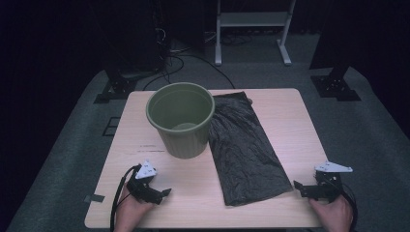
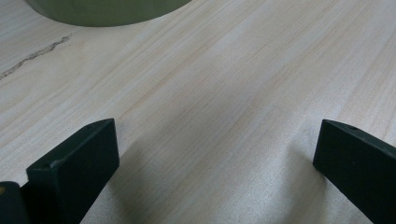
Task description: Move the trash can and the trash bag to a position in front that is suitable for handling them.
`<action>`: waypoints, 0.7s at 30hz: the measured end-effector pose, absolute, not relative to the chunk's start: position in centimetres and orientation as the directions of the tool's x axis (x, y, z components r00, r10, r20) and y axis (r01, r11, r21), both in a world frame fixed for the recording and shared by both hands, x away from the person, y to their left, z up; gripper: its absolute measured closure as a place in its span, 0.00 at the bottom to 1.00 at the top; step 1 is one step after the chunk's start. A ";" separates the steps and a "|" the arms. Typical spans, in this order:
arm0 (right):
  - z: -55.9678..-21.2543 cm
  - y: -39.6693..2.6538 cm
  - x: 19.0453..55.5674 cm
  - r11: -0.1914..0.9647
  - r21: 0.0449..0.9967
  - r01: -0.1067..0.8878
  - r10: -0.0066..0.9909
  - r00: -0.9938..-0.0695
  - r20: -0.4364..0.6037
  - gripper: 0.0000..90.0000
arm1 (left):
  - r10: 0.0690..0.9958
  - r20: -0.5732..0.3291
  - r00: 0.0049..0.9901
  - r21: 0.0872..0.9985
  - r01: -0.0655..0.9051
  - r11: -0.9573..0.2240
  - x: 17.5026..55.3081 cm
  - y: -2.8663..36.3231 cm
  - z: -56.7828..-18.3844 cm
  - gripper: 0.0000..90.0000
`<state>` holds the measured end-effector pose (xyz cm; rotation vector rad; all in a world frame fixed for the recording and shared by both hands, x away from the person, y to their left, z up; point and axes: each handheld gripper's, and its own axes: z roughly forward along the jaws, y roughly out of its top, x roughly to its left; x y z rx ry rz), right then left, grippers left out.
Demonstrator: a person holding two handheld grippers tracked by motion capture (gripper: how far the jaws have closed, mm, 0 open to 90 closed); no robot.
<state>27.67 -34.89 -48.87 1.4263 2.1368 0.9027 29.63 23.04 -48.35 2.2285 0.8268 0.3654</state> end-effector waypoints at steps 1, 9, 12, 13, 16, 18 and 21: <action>-48.9 -34.9 27.7 0.265 0.713 0.650 0.920 -0.392 0.015 0.00 | 0.657 0.014 0.754 0.714 0.452 -0.535 29.6 23.0 -48.4 0.00; -47.7 -34.5 27.2 0.246 0.743 0.623 0.909 -0.414 0.046 0.00 | 0.657 0.015 0.753 0.714 0.452 -0.535 29.6 23.0 -48.4 0.00; -46.9 -33.7 27.5 0.267 0.751 0.604 0.900 -0.434 0.030 0.00 | 0.657 0.015 0.754 0.714 0.452 -0.535 29.6 23.0 -48.4 0.00; -46.9 -33.7 27.5 0.267 0.751 0.604 0.900 -0.434 0.030 0.00 | 0.657 0.015 0.754 0.714 0.452 -0.535 29.6 23.0 -48.4 0.00; -46.5 -31.9 28.1 0.301 0.754 0.584 0.876 -0.482 0.024 0.00 | 0.657 0.015 0.753 0.714 0.452 -0.535 29.6 23.0 -48.4 0.00; -46.5 -31.0 28.3 0.322 0.754 0.573 0.856 -0.516 0.027 0.04 | 0.657 0.015 0.753 0.714 0.452 -0.535 29.6 23.0 -48.4 0.00; -46.5 -29.8 28.7 0.350 0.747 0.566 0.836 -0.548 0.024 0.05 | 0.658 0.015 0.753 0.714 0.453 -0.534 29.6 23.0 -48.4 0.00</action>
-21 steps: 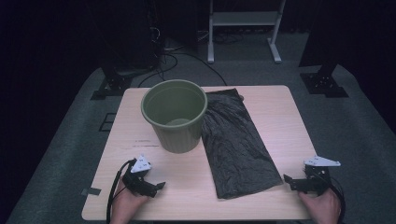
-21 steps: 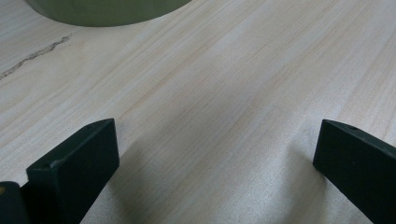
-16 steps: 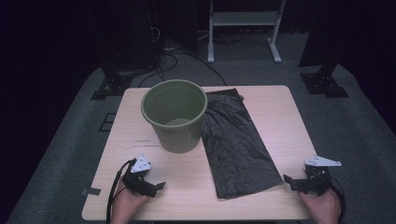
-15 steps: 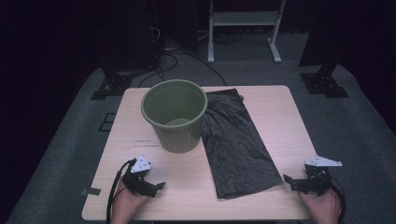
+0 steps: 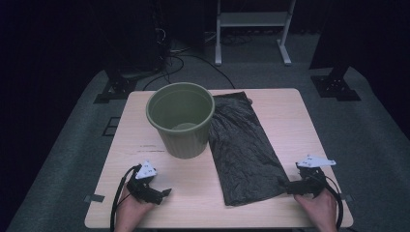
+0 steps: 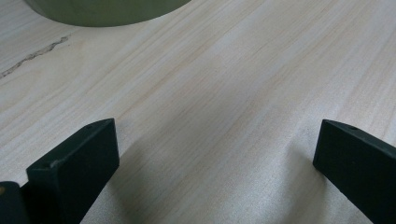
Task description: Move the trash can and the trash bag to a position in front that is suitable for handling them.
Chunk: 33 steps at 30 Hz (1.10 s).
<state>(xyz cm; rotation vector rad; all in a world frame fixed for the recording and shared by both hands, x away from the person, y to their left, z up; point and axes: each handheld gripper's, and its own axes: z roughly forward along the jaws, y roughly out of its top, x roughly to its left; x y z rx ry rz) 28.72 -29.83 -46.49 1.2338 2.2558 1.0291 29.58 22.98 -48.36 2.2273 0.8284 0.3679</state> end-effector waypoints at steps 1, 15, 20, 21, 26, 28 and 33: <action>-46.5 -29.5 28.9 0.355 0.745 0.565 0.831 -0.556 0.026 0.05 | 0.658 0.015 0.753 0.714 0.453 -0.534 29.6 23.0 -48.4 0.00; -47.2 -25.4 30.2 0.437 0.719 0.541 0.756 -0.654 0.032 0.10 | 0.659 0.015 0.752 0.714 0.453 -0.533 29.6 23.0 -48.4 0.00; -47.7 -24.9 30.6 0.458 0.700 0.548 0.746 -0.665 0.032 0.13 | 0.660 0.015 0.751 0.714 0.454 -0.533 29.6 23.0 -48.4 0.00; -47.8 -24.9 30.7 0.459 0.697 0.551 0.746 -0.665 0.033 0.14 | 0.660 0.015 0.751 0.714 0.454 -0.533 29.6 23.0 -48.4 0.00; -48.1 -24.9 30.9 0.458 0.694 0.555 0.752 -0.659 0.031 0.16 | 0.661 0.015 0.750 0.714 0.455 -0.532 29.6 22.9 -48.4 0.00; -48.1 -24.8 30.8 0.468 0.696 0.545 0.753 -0.658 0.009 0.19 | 0.662 0.015 0.750 0.714 0.455 -0.532 29.5 22.9 -48.4 0.00; -48.0 -25.1 30.7 0.458 0.704 0.543 0.758 -0.653 0.011 0.29 | 0.662 0.015 0.749 0.713 0.456 -0.532 29.5 22.9 -48.4 0.00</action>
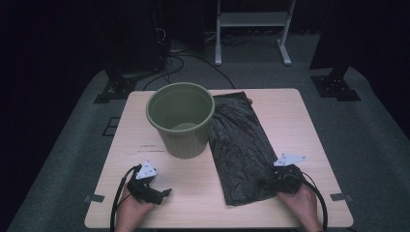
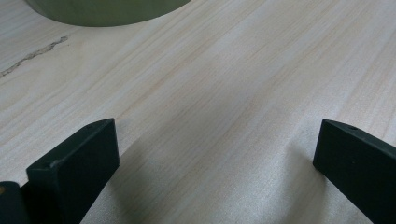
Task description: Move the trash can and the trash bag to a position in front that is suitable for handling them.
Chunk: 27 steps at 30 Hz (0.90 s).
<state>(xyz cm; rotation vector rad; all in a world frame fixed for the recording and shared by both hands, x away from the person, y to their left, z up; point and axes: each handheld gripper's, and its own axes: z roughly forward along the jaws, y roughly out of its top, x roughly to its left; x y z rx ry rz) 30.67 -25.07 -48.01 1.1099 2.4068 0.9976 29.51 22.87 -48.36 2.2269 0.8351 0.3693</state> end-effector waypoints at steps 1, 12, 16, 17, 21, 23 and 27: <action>-48.0 -25.2 30.6 0.455 0.707 0.542 0.759 -0.651 0.011 0.33 | 0.662 0.015 0.750 0.713 0.456 -0.532 29.5 22.9 -48.4 0.00; -47.6 -26.6 30.3 0.448 0.708 0.546 0.759 -0.650 0.021 0.86 | 0.662 0.014 0.749 0.713 0.457 -0.532 29.5 22.8 -48.4 0.00; -47.5 -27.3 30.2 0.451 0.697 0.558 0.760 -0.649 0.029 0.96 | 0.662 0.014 0.750 0.713 0.457 -0.532 29.5 22.8 -48.4 0.00; -47.5 -27.4 30.2 0.450 0.697 0.558 0.761 -0.649 0.028 0.96 | 0.662 0.013 0.749 0.713 0.457 -0.531 29.5 22.8 -48.4 0.00; -47.4 -27.8 30.2 0.448 0.693 0.565 0.769 -0.639 0.024 0.96 | 0.661 0.014 0.750 0.713 0.456 -0.532 29.5 22.8 -48.4 0.00; -47.4 -28.1 30.1 0.444 0.693 0.568 0.772 -0.635 0.026 0.96 | 0.662 0.014 0.750 0.713 0.456 -0.532 29.5 22.8 -48.4 0.00; -47.3 -28.9 30.0 0.426 0.697 0.577 0.784 -0.620 0.035 0.96 | 0.661 0.014 0.750 0.713 0.456 -0.533 29.5 22.8 -48.4 0.00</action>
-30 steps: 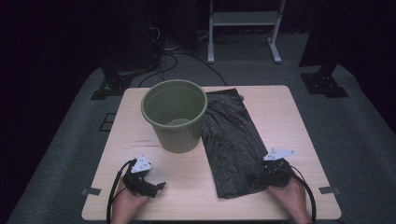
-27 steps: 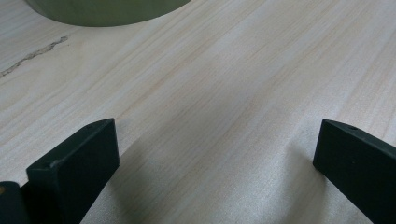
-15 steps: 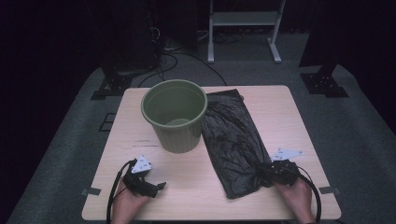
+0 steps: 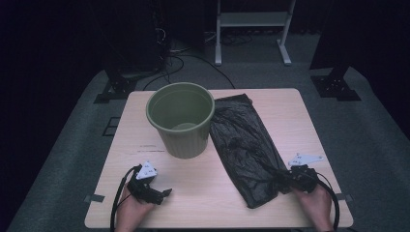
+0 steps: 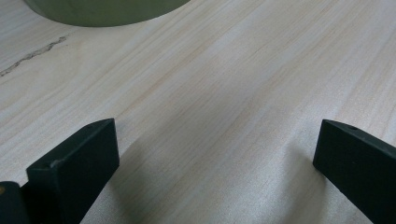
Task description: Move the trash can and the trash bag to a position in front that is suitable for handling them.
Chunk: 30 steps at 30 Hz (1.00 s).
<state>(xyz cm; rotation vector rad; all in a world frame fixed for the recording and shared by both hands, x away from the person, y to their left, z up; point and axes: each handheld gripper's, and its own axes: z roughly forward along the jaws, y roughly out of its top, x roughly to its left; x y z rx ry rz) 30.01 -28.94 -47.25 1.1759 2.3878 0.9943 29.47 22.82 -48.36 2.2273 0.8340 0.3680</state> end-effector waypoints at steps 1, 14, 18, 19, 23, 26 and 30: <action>-47.2 -29.1 30.0 0.422 0.698 0.579 0.785 -0.618 0.038 0.96 | 0.661 0.015 0.751 0.713 0.456 -0.533 29.5 22.8 -48.4 0.00; -46.9 -33.6 27.5 0.373 0.721 0.584 0.803 -0.592 0.065 0.94 | 0.659 0.015 0.752 0.712 0.455 -0.535 29.4 22.7 -48.3 0.00; -47.0 -35.0 26.8 0.354 0.720 0.597 0.816 -0.574 0.075 0.92 | 0.660 0.015 0.751 0.712 0.455 -0.534 29.4 22.7 -48.4 0.00; -47.0 -35.0 26.8 0.354 0.720 0.597 0.816 -0.574 0.075 0.92 | 0.660 0.015 0.751 0.712 0.455 -0.534 29.4 22.7 -48.4 0.00; -47.0 -36.0 26.1 0.335 0.722 0.606 0.837 -0.544 0.068 0.66 | 0.660 0.015 0.751 0.713 0.455 -0.534 29.3 22.6 -48.4 0.00; -46.8 -36.3 25.9 0.313 0.730 0.608 0.866 -0.498 0.043 0.43 | 0.660 0.015 0.751 0.713 0.455 -0.534 29.3 22.6 -48.4 0.00; -46.1 -36.5 25.8 0.285 0.748 0.599 0.876 -0.480 0.051 0.28 | 0.660 0.015 0.751 0.713 0.455 -0.534 29.3 22.6 -48.4 0.00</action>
